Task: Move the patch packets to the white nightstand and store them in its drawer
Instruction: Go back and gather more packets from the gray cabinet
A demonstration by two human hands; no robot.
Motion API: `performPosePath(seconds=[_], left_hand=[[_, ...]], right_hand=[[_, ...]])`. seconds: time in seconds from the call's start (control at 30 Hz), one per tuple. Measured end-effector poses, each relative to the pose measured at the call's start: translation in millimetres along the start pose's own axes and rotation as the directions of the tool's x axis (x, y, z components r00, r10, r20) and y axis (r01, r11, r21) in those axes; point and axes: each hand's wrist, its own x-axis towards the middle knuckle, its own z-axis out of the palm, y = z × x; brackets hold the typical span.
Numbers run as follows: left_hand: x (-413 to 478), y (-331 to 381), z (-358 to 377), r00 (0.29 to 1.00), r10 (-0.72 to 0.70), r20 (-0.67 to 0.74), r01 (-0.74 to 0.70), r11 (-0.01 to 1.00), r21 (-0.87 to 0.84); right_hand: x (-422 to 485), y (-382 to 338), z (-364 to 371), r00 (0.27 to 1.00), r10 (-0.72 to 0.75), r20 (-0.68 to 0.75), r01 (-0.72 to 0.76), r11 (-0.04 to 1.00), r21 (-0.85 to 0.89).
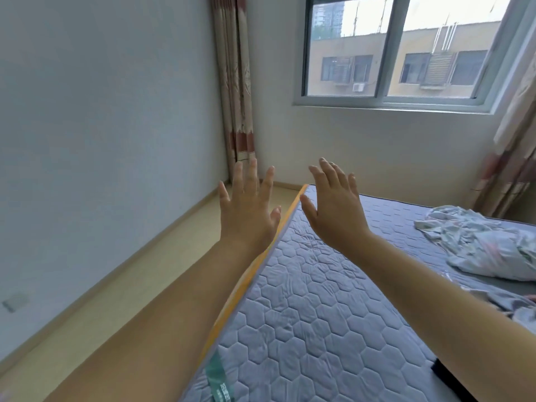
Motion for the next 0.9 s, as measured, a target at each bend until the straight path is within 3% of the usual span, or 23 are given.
performPosePath(seconds=[0.17, 0.43, 0.7, 0.9], left_hand=[[44, -73, 28, 0.999, -0.003, 0.054, 0.002, 1.0, 0.024], [100, -222, 55, 0.999, -0.02, 0.039, 0.018, 0.999, 0.039], [161, -412, 77, 0.997, 0.073, 0.01, -0.073, 0.997, 0.028], [214, -545, 96, 0.993, 0.097, 0.065, -0.102, 0.992, 0.074]], right_hand=[[60, -40, 69, 0.997, 0.044, 0.059, -0.046, 0.998, 0.044], [152, -143, 151, 0.998, 0.003, 0.066, -0.005, 1.0, 0.021], [253, -273, 250, 0.994, 0.106, -0.025, -0.104, 0.993, 0.064], [340, -372, 328, 0.981, 0.194, 0.033, -0.196, 0.975, 0.106]])
